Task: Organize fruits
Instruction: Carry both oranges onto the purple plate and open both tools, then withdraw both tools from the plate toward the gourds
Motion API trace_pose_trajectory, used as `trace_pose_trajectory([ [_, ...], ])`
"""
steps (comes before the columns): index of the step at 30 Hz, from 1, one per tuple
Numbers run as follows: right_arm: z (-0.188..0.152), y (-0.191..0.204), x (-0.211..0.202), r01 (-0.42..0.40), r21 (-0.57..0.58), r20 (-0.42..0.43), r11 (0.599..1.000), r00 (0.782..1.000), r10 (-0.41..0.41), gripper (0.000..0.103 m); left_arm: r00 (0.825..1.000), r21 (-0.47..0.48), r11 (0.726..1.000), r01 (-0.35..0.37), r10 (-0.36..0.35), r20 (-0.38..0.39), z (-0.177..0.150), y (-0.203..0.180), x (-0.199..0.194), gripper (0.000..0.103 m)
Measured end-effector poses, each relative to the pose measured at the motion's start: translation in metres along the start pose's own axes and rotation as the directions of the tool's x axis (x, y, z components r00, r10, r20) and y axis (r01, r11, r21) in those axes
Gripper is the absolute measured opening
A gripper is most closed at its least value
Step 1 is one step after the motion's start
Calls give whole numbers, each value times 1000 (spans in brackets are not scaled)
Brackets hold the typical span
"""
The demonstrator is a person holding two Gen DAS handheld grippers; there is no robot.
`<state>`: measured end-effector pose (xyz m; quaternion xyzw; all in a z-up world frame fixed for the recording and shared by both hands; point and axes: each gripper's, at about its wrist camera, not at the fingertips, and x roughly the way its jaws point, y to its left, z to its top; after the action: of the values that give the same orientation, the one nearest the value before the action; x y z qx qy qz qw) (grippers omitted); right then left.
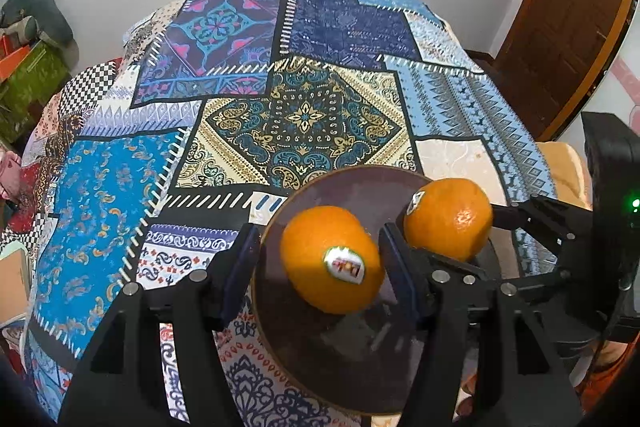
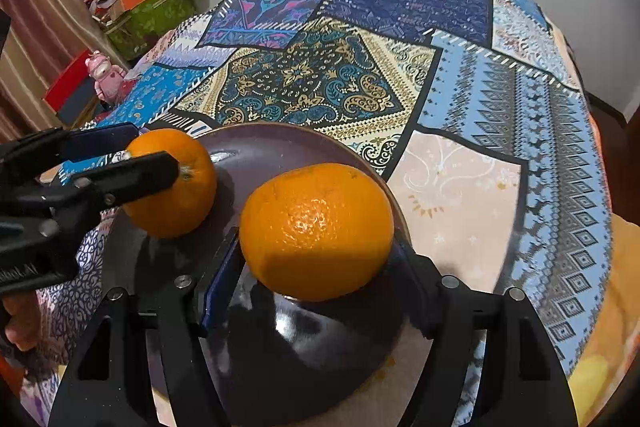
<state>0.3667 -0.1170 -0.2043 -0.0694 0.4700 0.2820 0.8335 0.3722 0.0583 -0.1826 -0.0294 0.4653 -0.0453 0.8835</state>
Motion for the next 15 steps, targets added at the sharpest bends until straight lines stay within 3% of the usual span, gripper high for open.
trace_pose_trajectory([
  [11,-10,13,-64,45,-20,116,999,992,-42,69,997,17,999,-28,26,74,-16,-7,-67,62],
  [15,-24,21,-93,62,-32,157,998,986,-57,69,995,27,999,-32,29,100,-32,-15,-96,67],
])
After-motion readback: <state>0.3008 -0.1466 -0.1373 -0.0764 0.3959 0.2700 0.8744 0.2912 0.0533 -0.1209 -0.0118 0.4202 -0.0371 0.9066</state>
